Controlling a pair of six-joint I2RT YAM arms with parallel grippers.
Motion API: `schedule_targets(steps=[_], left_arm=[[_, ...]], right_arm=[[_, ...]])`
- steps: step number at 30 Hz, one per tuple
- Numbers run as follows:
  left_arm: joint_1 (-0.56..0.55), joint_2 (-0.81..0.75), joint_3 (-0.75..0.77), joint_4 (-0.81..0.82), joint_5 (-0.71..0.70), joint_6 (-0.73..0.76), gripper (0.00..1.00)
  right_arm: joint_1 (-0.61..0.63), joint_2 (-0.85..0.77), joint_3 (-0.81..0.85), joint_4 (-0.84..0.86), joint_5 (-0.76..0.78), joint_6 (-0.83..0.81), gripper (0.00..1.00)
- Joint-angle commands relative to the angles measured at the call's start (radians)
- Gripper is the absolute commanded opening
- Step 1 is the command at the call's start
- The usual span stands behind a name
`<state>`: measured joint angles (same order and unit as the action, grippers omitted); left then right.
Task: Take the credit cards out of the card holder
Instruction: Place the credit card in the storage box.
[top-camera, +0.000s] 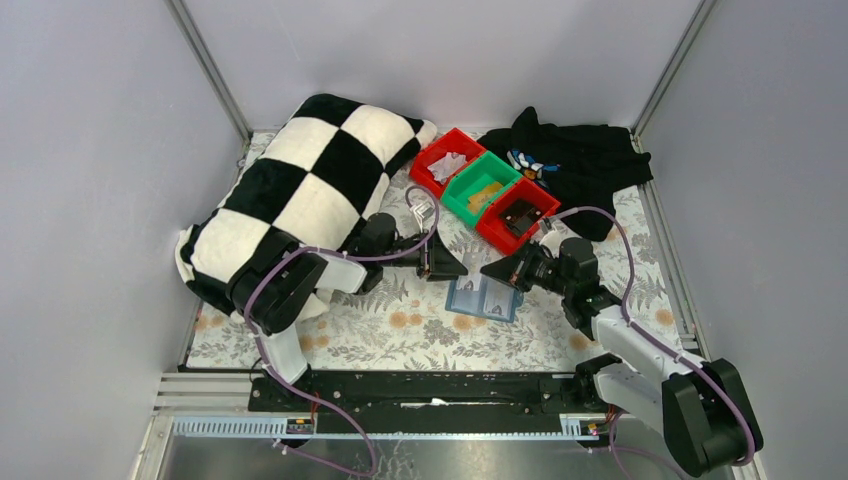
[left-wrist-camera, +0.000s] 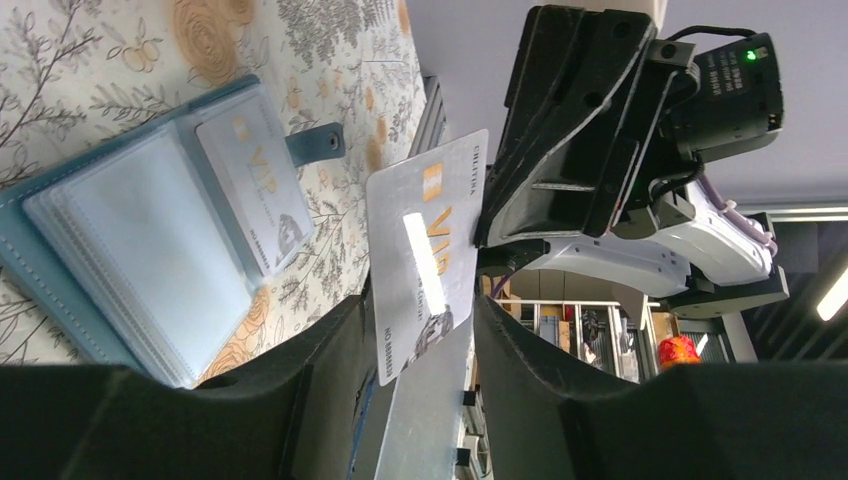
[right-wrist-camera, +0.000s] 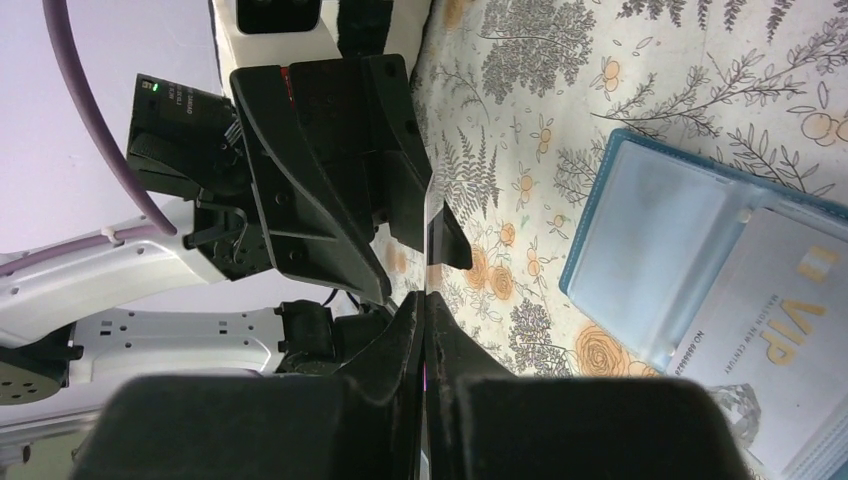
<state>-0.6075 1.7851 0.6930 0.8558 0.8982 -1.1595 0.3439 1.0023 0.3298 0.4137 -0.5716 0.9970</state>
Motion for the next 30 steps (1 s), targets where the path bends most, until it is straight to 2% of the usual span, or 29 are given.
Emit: schedule_targets(steps=[1, 3, 9, 11, 12, 14, 16, 17, 18, 19, 22, 26, 30], left_arm=[[0.005, 0.002, 0.001, 0.165, 0.034, -0.056, 0.44], [0.005, 0.003, 0.004, 0.166, 0.033, -0.058, 0.36], [0.006, 0.009, 0.017, 0.148, 0.022, -0.053, 0.01], [0.013, 0.006, 0.036, 0.11, 0.036, -0.033, 0.0], [0.022, -0.001, 0.053, 0.072, 0.046, -0.008, 0.0], [0.051, -0.022, 0.11, -0.089, 0.066, 0.094, 0.0], [0.081, -0.047, 0.231, -0.439, 0.043, 0.302, 0.0], [0.089, -0.052, 0.325, -0.651, -0.005, 0.449, 0.0], [0.094, -0.045, 0.423, -0.873, -0.076, 0.584, 0.0], [0.1, -0.031, 0.529, -1.029, -0.152, 0.683, 0.0], [0.132, 0.046, 0.786, -1.281, -0.245, 0.854, 0.0], [0.183, 0.21, 1.108, -1.42, -0.319, 1.029, 0.0], [0.21, 0.359, 1.339, -1.43, -0.331, 1.144, 0.0]], right_arm=[[0.001, 0.014, -0.001, 0.082, -0.039, 0.016, 0.0], [0.001, 0.023, -0.008, 0.091, -0.04, 0.019, 0.0], [0.001, 0.039, -0.012, 0.112, -0.054, 0.023, 0.0], [0.001, 0.043, -0.005, 0.102, -0.054, 0.018, 0.0], [0.001, 0.045, 0.001, 0.073, -0.052, 0.011, 0.06], [0.001, 0.032, 0.021, 0.003, -0.031, -0.022, 0.44], [0.001, -0.002, 0.043, -0.097, 0.026, -0.072, 0.7], [0.0, -0.025, 0.057, -0.158, 0.062, -0.101, 0.77], [0.001, -0.044, 0.074, -0.216, 0.098, -0.131, 0.81], [0.001, -0.062, 0.091, -0.27, 0.147, -0.16, 0.86], [0.0, -0.095, 0.131, -0.384, 0.228, -0.22, 0.91], [0.001, -0.106, 0.164, -0.471, 0.266, -0.252, 0.93], [0.0, -0.11, 0.163, -0.487, 0.264, -0.25, 0.94]])
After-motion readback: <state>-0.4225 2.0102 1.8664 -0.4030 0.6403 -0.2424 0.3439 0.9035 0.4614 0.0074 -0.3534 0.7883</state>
